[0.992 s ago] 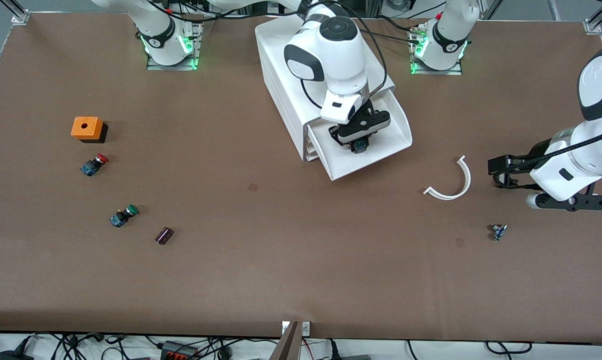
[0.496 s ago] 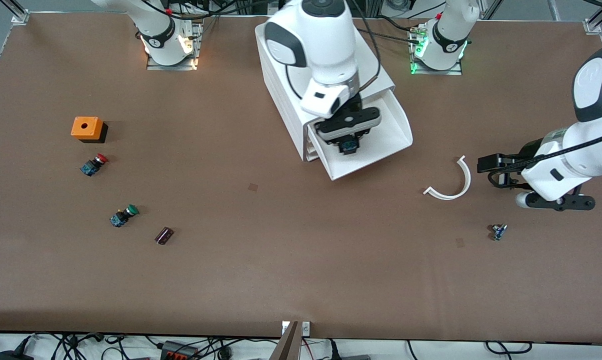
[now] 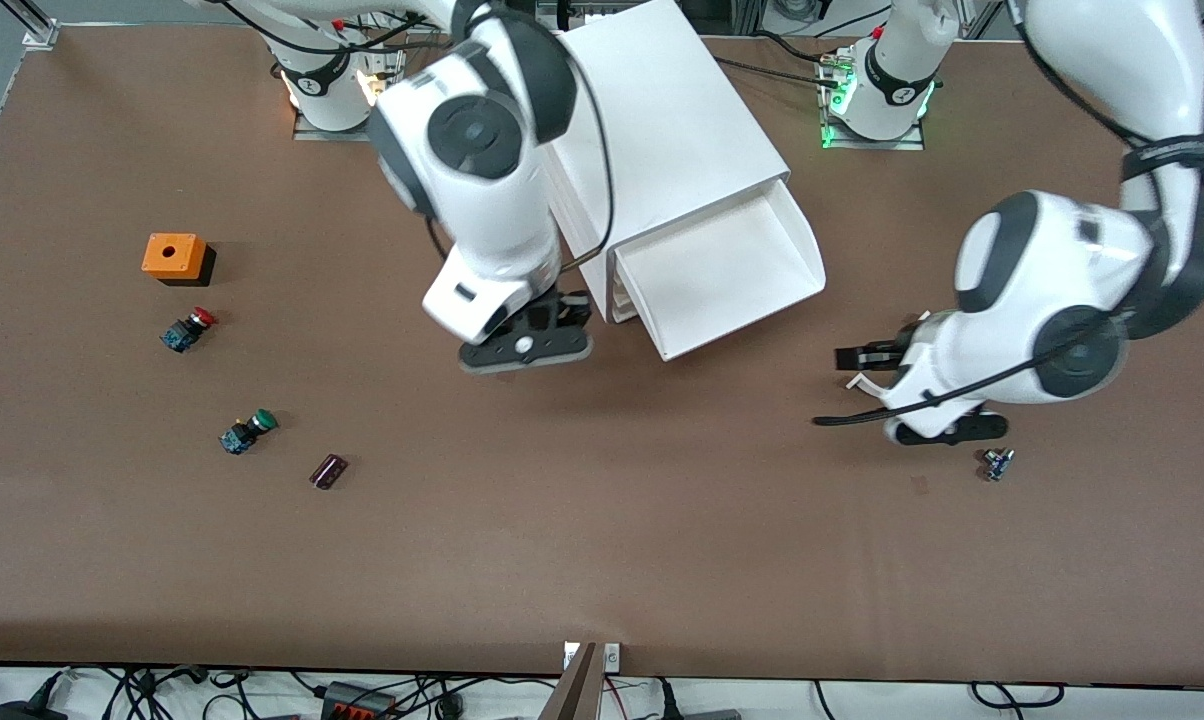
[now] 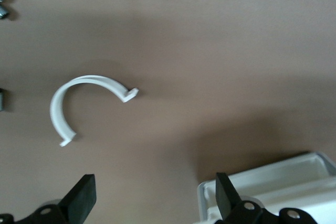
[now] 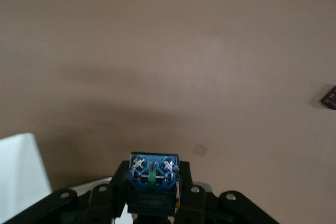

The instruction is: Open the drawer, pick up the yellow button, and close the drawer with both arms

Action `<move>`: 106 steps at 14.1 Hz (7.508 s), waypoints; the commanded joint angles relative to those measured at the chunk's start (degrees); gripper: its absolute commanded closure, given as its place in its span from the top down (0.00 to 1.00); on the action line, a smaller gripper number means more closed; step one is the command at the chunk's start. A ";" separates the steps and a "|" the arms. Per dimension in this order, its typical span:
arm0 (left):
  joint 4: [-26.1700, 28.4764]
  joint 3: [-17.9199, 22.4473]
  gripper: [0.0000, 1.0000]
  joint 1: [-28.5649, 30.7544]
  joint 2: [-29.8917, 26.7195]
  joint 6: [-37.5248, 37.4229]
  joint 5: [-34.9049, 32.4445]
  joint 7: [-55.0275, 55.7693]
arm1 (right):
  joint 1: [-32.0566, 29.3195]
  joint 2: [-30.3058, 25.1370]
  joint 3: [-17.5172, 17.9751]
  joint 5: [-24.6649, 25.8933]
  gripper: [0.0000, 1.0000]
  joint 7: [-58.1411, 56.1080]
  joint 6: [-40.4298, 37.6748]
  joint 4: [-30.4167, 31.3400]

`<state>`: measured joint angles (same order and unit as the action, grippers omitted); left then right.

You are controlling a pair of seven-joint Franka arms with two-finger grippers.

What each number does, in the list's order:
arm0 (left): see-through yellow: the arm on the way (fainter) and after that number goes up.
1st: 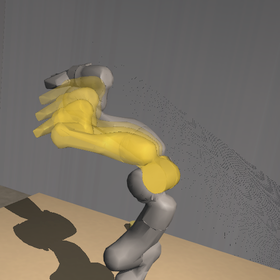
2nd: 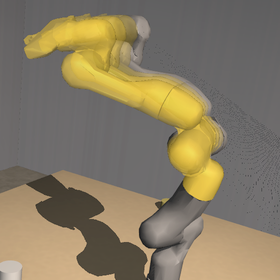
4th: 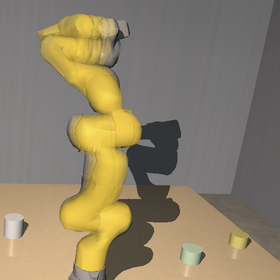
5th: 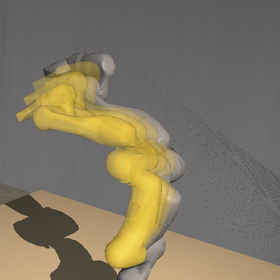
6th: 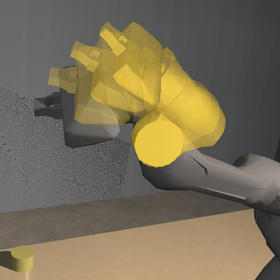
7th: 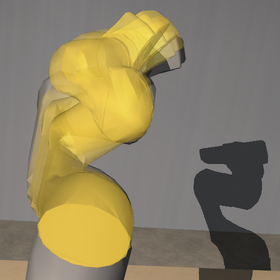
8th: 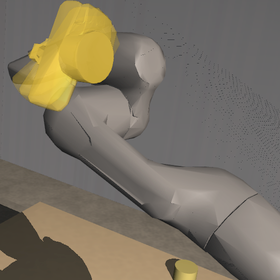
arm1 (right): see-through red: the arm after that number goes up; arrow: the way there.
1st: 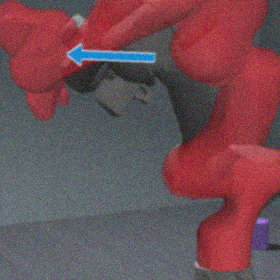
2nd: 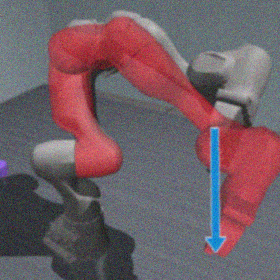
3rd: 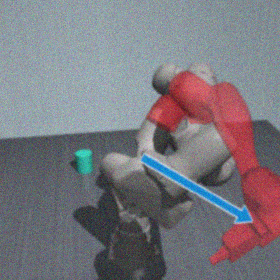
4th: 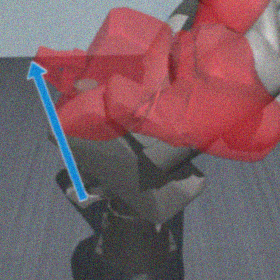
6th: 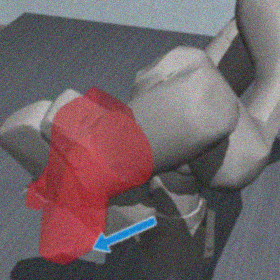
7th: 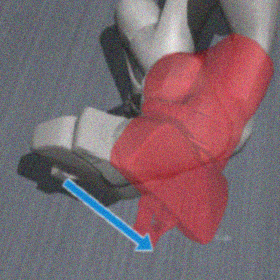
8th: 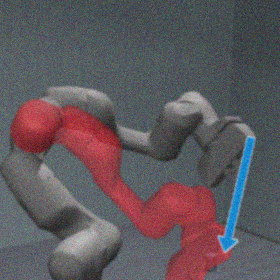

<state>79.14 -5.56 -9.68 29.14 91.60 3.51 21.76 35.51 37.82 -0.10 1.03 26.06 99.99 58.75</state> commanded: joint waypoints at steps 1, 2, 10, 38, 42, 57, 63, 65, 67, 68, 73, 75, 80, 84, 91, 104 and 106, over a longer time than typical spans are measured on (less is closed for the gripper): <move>4.00 0.20 1.00 -1.30 -1.80 4.97 0.36 5.03 | -5.61 -4.15 0.90 -2.87 0.00 -7.48 -0.05 8.47; 5.05 0.11 1.00 -1.82 -2.06 5.94 0.36 6.09 | -7.71 -4.51 0.90 -2.96 0.00 -9.25 -0.14 10.05; 17.10 -6.56 1.00 -3.85 -7.25 15.89 0.62 18.57 | -18.28 -4.77 0.98 -5.84 0.00 -21.40 3.01 22.71; 28.53 -20.55 1.00 -3.68 -12.97 17.91 4.58 31.94 | -20.92 -3.71 -3.14 -7.36 1.00 -27.20 0.16 18.36; 26.78 -20.02 1.00 -2.98 -13.32 17.38 3.88 30.89 | -21.18 -9.06 -5.96 -7.97 1.00 -26.85 -3.74 15.78; 0.14 -16.53 1.00 19.09 -13.48 -9.78 -8.96 -21.10 | -25.21 -20.67 -15.81 -7.79 1.00 -25.35 -12.27 10.42; 15.82 2.22 1.00 7.93 -26.90 6.62 -5.71 -28.44 | -37.62 -27.18 -2.97 -2.36 1.00 -25.00 -11.74 16.65; 22.35 3.53 1.00 6.79 -30.71 12.36 -5.71 -28.26 | -37.62 -27.18 -3.06 -1.73 1.00 -26.31 -11.75 17.01; 23.25 5.82 1.00 4.86 -31.68 12.28 -4.92 -26.95 | -37.97 -27.27 -3.06 -1.73 1.00 -28.08 -11.92 17.53; 23.34 5.65 1.00 4.94 -32.12 12.20 -4.31 -26.51 | -37.97 -27.45 -3.15 -1.73 1.00 -28.17 -12.09 18.15; 23.34 0.46 1.00 7.66 -33.80 8.86 -4.56 -24.57 | -37.80 -35.87 -3.15 -1.64 1.00 -28.17 -6.04 31.32; 23.34 0.72 1.00 7.58 -33.80 8.68 -4.56 -25.18 | -37.79 -36.59 -3.15 -1.56 1.00 -28.25 -6.12 31.95; 22.55 0.72 1.00 8.19 -32.92 7.98 -4.48 -25.27 | -37.79 -37.64 -3.06 -1.56 1.00 -28.34 -7.26 32.83; 22.29 0.72 1.00 8.19 -32.92 7.80 -4.30 -25.01 | -37.53 -37.64 -2.71 0.19 1.00 -28.17 -7.17 33.18; 22.29 1.25 1.00 10.38 -32.83 4.28 -0.45 -24.57 | -37.71 -37.56 -2.71 0.20 1.00 -28.25 -7.26 32.92; 21.32 0.55 1.00 10.39 -32.30 4.37 -2.10 -25.10 | -37.71 -37.12 -2.80 0.29 1.00 -28.34 -7.26 32.74; 21.32 0.55 1.00 10.39 -32.30 4.37 -2.10 -25.10 | -37.71 -37.20 -2.80 0.29 1.00 -28.34 -7.26 32.74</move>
<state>101.25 -4.64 0.51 -3.13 96.51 2.17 -2.90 -1.67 1.69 -3.36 0.82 -1.24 92.28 90.33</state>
